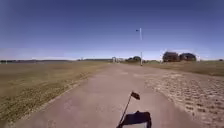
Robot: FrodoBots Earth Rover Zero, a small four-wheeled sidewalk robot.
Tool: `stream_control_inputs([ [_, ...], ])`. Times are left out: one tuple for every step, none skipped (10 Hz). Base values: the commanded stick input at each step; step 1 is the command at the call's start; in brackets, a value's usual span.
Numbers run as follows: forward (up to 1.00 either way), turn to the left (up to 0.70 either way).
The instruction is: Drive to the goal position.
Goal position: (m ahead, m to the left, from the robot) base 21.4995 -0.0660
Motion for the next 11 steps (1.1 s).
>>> stream_control_inputs([
  [1.00, 0.00],
  [1.00, 0.00],
  [1.00, 0.00],
  [1.00, 0.00],
  [1.00, 0.00],
  [1.00, 0.00],
  [1.00, 0.00],
  [1.00, 0.00],
  [1.00, 0.00],
  [1.00, 0.00],
  [1.00, 0.00],
])
